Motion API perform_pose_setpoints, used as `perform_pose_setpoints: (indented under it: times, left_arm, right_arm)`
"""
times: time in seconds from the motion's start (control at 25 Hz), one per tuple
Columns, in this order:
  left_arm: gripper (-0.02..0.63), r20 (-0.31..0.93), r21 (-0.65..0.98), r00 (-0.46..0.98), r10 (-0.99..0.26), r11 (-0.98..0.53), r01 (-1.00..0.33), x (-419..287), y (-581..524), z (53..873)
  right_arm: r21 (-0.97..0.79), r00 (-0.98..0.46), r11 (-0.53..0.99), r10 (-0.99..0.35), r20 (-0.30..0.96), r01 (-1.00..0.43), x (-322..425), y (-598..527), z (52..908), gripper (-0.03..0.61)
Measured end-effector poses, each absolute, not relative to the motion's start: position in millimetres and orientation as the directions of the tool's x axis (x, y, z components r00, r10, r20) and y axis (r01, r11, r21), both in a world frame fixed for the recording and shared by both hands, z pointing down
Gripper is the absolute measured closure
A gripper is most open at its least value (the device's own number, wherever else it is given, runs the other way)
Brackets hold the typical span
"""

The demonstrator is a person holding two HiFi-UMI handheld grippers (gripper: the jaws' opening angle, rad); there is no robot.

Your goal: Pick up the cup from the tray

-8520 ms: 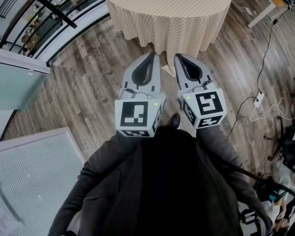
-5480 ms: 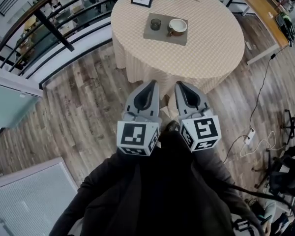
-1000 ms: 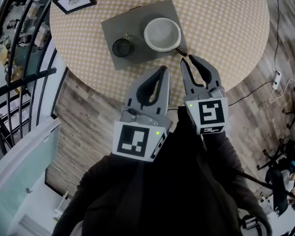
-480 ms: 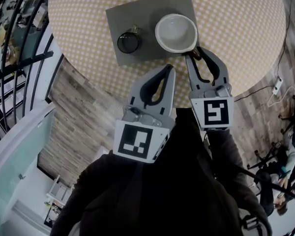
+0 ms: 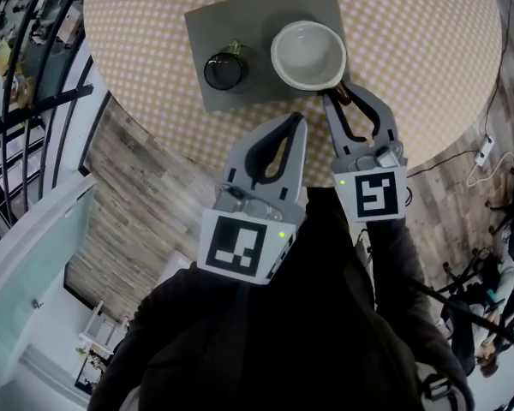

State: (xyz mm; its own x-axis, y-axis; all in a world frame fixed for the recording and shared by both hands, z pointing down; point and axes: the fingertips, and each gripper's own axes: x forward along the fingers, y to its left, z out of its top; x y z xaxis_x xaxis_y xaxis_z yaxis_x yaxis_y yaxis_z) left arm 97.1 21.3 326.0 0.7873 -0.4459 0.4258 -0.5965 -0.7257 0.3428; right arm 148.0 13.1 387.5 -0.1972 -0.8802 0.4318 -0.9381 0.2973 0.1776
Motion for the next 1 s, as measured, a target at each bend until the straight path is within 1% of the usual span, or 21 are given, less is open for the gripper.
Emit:
perform_pose_setpoints:
  times: [0.12, 0.24, 0.32, 0.4, 0.52, 0.56, 0.6, 0.8, 1.0]
  left_arm:
    - [0.607, 0.428, 0.338, 0.783, -0.451, -0.724, -0.601, 97.1, 21.2, 324.4]
    - [0.607, 0.428, 0.335, 0.781, -0.455, -0.723, -0.604, 94.0, 22.0, 322.9]
    - [0.607, 0.425, 0.335, 0.783, -0.455, -0.724, -0.603, 92.7, 23.7, 321.5]
    - [0.607, 0.421, 0.336, 0.786, -0.453, -0.727, -0.599, 92.0, 26.4, 320.5]
    - [0.607, 0.417, 0.339, 0.788, -0.453, -0.727, -0.597, 91.2, 28.7, 319.4]
    - [0.608, 0.417, 0.339, 0.788, -0.454, -0.727, -0.598, 90.8, 28.6, 319.2]
    - [0.607, 0.417, 0.337, 0.787, -0.455, -0.727, -0.599, 90.3, 28.1, 318.9]
    - [0.609, 0.417, 0.329, 0.778, -0.469, -0.720, -0.611, 83.0, 26.0, 316.7]
    - [0.609, 0.418, 0.325, 0.774, -0.476, -0.717, -0.617, 78.2, 24.8, 316.9]
  right_arm:
    - [0.131, -0.210, 0.277, -0.901, 0.380, -0.952, 147.5, 11.8, 381.8, 0.517]
    - [0.089, -0.262, 0.318, -0.884, 0.386, -0.944, 139.6, 15.0, 381.0, 0.517]
    - [0.061, -0.274, 0.318, -0.888, 0.370, -0.946, 137.8, 14.5, 375.5, 0.494]
    - [0.049, -0.259, 0.293, -0.903, 0.344, -0.955, 139.3, 13.8, 368.2, 0.489]
    - [0.083, -0.218, 0.262, -0.909, 0.354, -0.961, 142.6, 13.4, 368.7, 0.494]
    - [0.085, -0.201, 0.247, -0.912, 0.358, -0.965, 143.8, 12.8, 370.5, 0.516]
    - [0.073, -0.188, 0.227, -0.916, 0.354, -0.971, 144.9, 12.1, 371.3, 0.521]
    - [0.029, -0.139, 0.153, -0.947, 0.289, -0.988, 144.8, 13.5, 365.6, 0.529]
    - [0.014, -0.101, 0.109, -0.961, 0.259, -0.994, 149.2, 14.8, 359.3, 0.531]
